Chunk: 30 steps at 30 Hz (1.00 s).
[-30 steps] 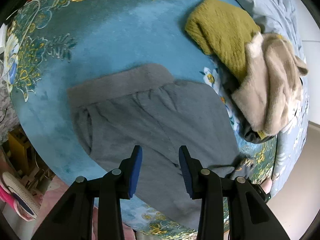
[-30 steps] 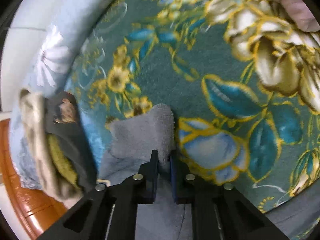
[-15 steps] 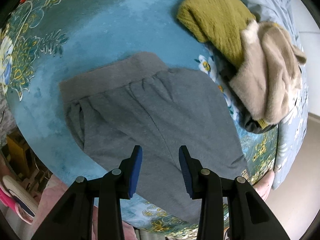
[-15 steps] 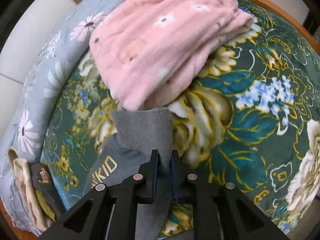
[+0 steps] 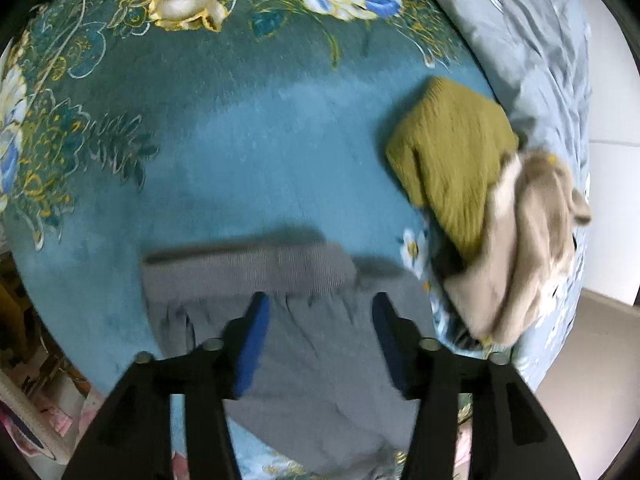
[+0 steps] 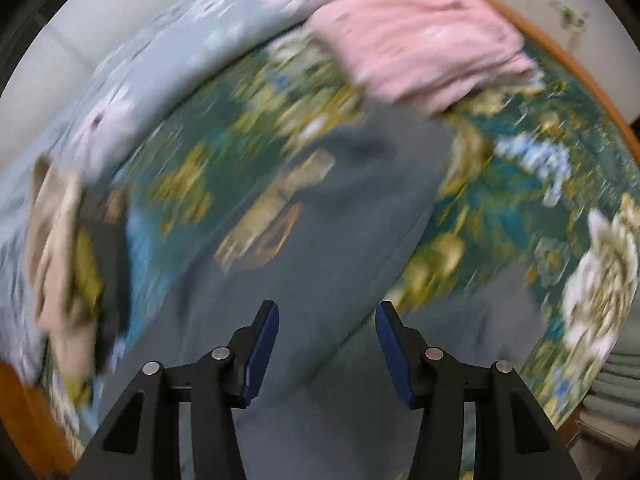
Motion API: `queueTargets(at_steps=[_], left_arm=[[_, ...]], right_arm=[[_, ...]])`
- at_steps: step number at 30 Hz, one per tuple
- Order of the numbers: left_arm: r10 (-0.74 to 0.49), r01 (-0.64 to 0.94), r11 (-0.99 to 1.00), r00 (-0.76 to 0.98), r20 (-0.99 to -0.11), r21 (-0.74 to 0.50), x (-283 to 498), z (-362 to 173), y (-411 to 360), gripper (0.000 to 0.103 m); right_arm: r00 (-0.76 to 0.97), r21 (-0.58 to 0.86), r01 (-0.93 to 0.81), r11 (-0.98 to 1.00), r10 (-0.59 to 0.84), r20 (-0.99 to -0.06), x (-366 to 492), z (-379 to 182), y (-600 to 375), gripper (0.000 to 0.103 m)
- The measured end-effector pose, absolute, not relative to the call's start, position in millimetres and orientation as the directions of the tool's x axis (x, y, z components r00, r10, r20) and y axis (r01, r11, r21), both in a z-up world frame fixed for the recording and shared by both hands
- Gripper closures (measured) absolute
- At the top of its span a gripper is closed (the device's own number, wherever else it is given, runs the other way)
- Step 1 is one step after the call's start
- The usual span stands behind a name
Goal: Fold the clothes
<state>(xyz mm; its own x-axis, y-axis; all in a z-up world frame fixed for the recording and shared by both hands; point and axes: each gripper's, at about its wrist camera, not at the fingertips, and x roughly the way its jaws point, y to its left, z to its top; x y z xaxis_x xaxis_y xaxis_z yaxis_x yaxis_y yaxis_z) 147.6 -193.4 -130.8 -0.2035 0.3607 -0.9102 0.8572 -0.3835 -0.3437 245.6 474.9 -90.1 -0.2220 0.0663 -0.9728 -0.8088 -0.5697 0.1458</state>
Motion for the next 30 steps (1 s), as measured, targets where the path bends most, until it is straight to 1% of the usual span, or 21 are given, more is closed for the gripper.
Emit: queueTargets(at_steps=[4, 5, 8, 12, 17, 19, 20, 23, 26, 30], left_arm=[[0.386, 0.857, -0.369, -0.209, -0.898, -0.359, 138, -154, -215, 0.046], [0.396, 0.853, -0.381, -0.198, -0.897, -0.357, 133, -161, -215, 0.046], [0.423, 0.838, -0.417, -0.164, -0.891, -0.352, 121, -184, -217, 0.046], [0.486, 0.829, -0.419, -0.14, -0.863, -0.371, 109, -211, -211, 0.046], [0.53, 0.831, -0.393, -0.145, -0.835, -0.394, 104, -230, -199, 0.046], [0.547, 0.812, -0.406, -0.152, -0.823, -0.42, 103, -233, -194, 0.051], [0.555, 0.796, -0.419, -0.156, -0.817, -0.437, 102, -233, -191, 0.063], [0.575, 0.732, -0.476, -0.16, -0.802, -0.488, 103, -230, -183, 0.078], [0.586, 0.683, -0.502, -0.182, -0.79, -0.53, 111, -224, -179, 0.085], [0.587, 0.642, -0.497, -0.247, -0.771, -0.584, 127, -208, -177, 0.087]], right_arm=[[-0.199, 0.18, -0.806, -0.563, -0.029, -0.98, 246, -98, 411, 0.049], [-0.213, 0.215, -0.79, -0.574, -0.072, -0.974, 239, -97, 392, 0.049], [-0.209, 0.243, -0.709, -0.662, -0.131, -0.969, 215, -92, 348, 0.048], [-0.181, 0.229, -0.569, -0.79, -0.151, -0.972, 185, -80, 295, 0.045], [-0.106, 0.181, -0.5, -0.847, -0.148, -0.983, 175, -80, 268, 0.045], [-0.086, 0.17, -0.495, -0.852, -0.147, -0.985, 173, -82, 261, 0.045], [-0.076, 0.165, -0.492, -0.855, -0.146, -0.986, 172, -83, 258, 0.045], [-0.052, 0.159, -0.488, -0.858, -0.153, -0.987, 168, -86, 251, 0.045], [-0.037, 0.155, -0.468, -0.87, -0.156, -0.987, 160, -85, 241, 0.045], [-0.019, 0.147, -0.449, -0.881, -0.155, -0.988, 154, -88, 232, 0.045]])
